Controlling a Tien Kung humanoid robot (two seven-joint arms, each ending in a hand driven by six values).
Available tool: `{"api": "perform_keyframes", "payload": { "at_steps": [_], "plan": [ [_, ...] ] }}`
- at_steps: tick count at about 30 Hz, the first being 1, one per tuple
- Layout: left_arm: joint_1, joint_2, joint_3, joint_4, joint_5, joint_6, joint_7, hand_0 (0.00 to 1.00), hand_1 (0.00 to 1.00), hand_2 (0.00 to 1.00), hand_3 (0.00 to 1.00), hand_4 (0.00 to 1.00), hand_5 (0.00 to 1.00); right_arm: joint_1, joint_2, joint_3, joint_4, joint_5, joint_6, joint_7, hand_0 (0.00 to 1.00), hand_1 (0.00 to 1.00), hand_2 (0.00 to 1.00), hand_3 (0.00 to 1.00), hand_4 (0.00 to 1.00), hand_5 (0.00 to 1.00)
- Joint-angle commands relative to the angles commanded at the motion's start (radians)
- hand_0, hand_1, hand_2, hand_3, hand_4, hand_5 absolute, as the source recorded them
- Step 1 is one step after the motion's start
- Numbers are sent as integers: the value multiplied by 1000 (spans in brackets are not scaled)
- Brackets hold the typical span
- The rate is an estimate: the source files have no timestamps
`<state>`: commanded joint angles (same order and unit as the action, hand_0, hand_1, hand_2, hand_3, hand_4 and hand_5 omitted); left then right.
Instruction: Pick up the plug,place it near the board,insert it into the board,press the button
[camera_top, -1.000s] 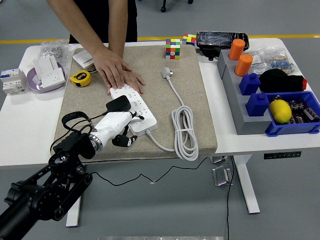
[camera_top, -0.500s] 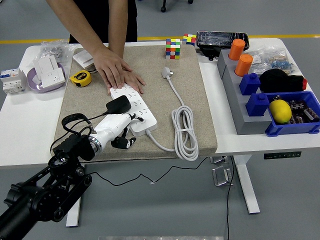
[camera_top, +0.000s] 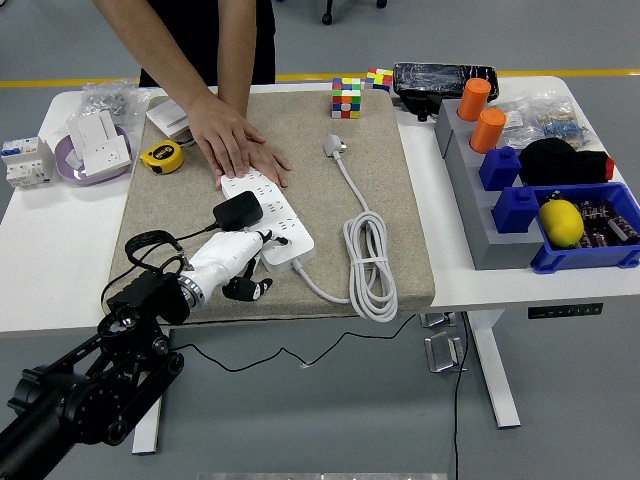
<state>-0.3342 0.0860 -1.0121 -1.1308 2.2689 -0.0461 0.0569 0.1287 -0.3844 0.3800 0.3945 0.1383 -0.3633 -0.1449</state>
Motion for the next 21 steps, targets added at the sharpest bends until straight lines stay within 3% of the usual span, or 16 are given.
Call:
{"api": "perform_keyframes", "payload": {
  "at_steps": [8, 16, 19, 21],
  "plan": [
    [2, 1, -10, -13, 0, 7, -1, 181, 17, 140, 763, 673, 2, -2, 0, -3, 0, 1, 0, 0, 789, 748, 736, 761, 998, 998],
    [7, 6, -61, -112, 0, 13, 13, 181, 18, 141, 763, 673, 2, -2, 1, 0, 0, 0, 0, -1, 789, 749, 736, 761, 998, 998],
    [1, 8, -79, -157, 0, 30, 18, 189, 29, 147, 724, 660, 2, 0, 1, 2, 0, -1, -1, -1, 789, 748, 737, 761, 998, 998],
    [-11, 6, -92, -180, 0, 75, 16, 189, 29, 147, 724, 660, 2, 2, 1, 3, 0, -1, -1, -1, 789, 748, 737, 761, 998, 998]
  ]
}}
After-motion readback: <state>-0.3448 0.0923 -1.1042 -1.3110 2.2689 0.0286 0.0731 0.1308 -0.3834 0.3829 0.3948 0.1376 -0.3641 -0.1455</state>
